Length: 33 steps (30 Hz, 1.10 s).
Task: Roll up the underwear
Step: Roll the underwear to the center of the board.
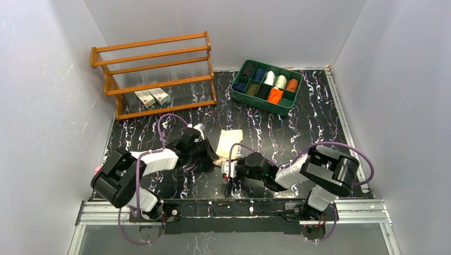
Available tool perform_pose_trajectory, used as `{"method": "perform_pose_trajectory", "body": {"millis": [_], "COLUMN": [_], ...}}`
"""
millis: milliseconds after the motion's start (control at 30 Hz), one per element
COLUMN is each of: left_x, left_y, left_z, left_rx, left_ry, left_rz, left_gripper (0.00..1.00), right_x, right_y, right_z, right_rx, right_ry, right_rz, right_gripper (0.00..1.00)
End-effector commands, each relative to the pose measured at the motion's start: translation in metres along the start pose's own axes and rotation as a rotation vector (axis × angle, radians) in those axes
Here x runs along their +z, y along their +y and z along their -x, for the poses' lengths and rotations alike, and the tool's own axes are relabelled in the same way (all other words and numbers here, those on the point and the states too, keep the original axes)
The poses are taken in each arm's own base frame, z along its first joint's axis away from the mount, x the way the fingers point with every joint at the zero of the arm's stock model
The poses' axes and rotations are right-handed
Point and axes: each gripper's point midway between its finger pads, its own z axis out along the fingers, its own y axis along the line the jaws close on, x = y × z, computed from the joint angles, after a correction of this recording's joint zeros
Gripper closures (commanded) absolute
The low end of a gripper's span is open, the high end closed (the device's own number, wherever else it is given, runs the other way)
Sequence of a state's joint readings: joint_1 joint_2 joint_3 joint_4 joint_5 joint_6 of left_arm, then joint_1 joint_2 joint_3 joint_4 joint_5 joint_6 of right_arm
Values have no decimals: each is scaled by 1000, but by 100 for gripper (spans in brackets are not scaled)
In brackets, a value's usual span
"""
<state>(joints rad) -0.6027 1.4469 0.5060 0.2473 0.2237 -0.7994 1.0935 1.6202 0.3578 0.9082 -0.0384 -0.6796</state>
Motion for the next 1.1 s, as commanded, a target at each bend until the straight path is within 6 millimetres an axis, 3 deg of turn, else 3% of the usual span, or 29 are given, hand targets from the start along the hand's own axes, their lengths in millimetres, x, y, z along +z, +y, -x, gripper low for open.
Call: {"method": "perform_pose_trajectory", "body": {"millis": [0, 67, 133, 300, 500, 767, 1067], "left_x": [-14, -15, -18, -25, -31, -43, -64], "left_y": [73, 73, 73, 71, 71, 53, 48], "left_z": [-49, -46, -43, -37, -33, -27, -12], "left_rx": [-13, -19, -25, -44, -22, 9, 7], "left_ry": [148, 138, 127, 85, 69, 9, -130], "left_rz": [272, 275, 281, 275, 276, 176, 142], "left_gripper": [84, 79, 72, 51, 45, 40, 32], "right_x": [1, 2, 3, 2, 1, -3, -1], "right_y": [12, 17, 21, 31, 40, 44, 43], "right_z": [-29, -26, -18, 2, 17, 29, 17], "right_rx": [142, 211, 282, 419, 588, 895, 1320], "right_ry": [126, 108, 72, -25, -99, -166, -97], "right_rz": [26, 65, 101, 194, 274, 358, 416], "right_gripper": [82, 93, 98, 99, 99, 99, 99]}}
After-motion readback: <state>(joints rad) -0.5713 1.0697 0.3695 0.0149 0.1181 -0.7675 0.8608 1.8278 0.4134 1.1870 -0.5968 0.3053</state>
